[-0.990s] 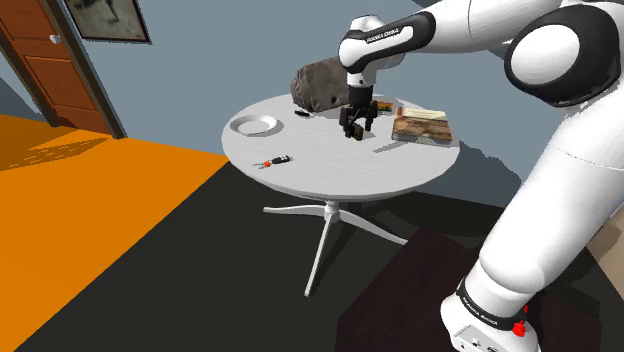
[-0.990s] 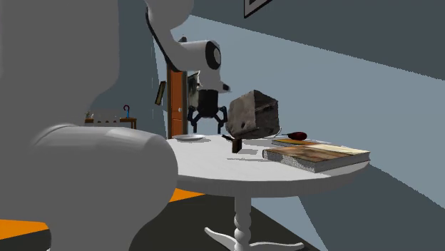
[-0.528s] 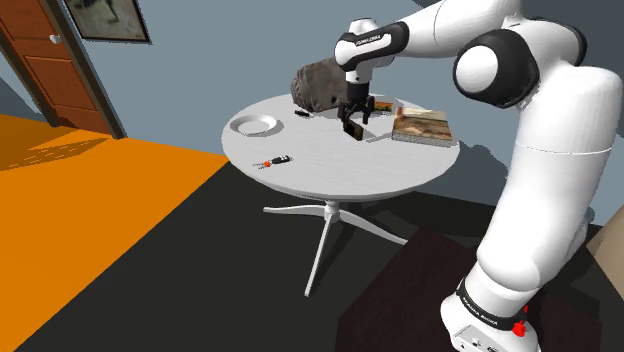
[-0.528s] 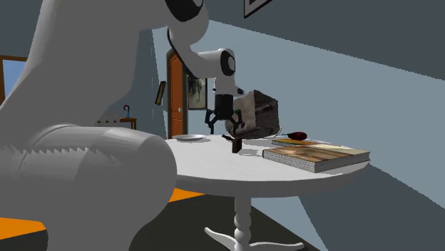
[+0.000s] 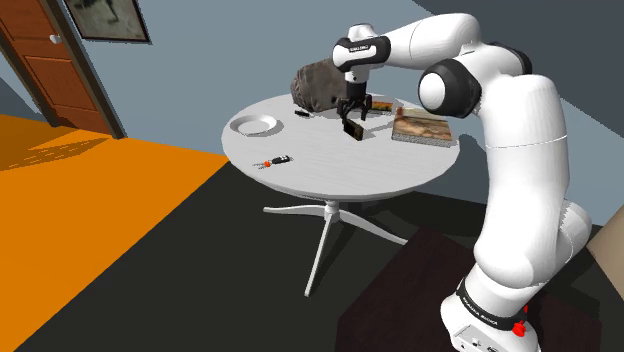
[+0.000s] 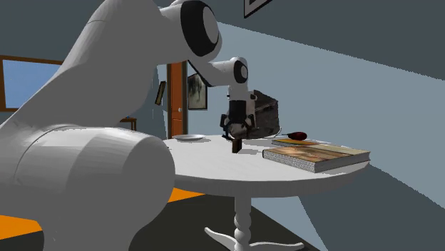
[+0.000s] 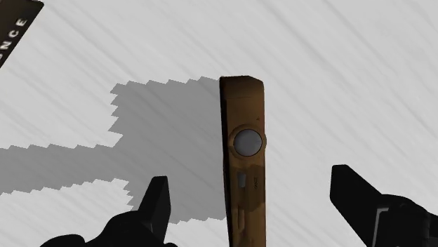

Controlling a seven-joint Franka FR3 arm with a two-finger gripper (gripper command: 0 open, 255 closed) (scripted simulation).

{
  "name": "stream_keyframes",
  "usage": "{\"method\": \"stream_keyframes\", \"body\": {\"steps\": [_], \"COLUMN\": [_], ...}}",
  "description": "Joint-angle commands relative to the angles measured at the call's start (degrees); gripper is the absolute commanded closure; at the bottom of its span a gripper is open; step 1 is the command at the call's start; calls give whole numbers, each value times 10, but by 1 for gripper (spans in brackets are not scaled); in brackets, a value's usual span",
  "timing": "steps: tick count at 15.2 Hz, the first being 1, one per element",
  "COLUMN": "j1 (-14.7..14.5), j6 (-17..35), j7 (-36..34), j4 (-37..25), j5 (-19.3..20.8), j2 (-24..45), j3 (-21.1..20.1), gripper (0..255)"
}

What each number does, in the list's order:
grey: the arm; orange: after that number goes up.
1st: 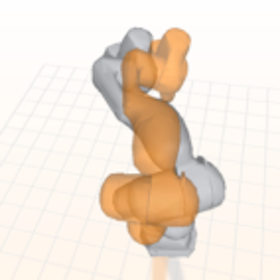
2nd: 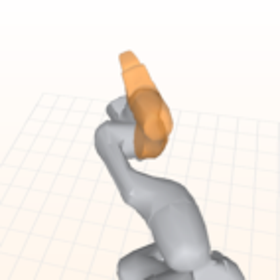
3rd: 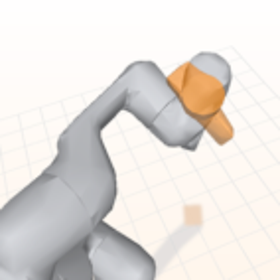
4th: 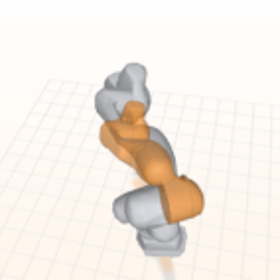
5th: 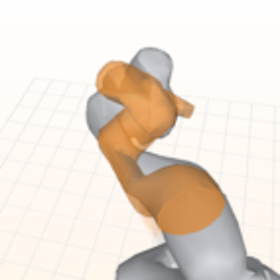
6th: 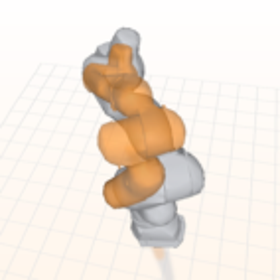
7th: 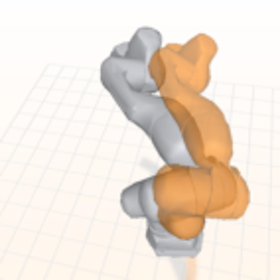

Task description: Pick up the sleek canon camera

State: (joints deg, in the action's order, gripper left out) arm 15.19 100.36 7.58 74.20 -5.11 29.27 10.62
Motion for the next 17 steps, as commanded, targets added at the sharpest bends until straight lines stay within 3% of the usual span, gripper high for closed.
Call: {"method": "stream_keyframes", "body": {"steps": [1,7,8,17], "j1": [1,0,0,0], "j6": [11,44,45,44], "j7": [0,1,2,1], "j4": [3,33,34,33], "j5": [-1,-2,-2,-2], "j2": [8,11,11,11], "j3": [0,-1,-1,-1], "gripper": [0,0,255,255]}}
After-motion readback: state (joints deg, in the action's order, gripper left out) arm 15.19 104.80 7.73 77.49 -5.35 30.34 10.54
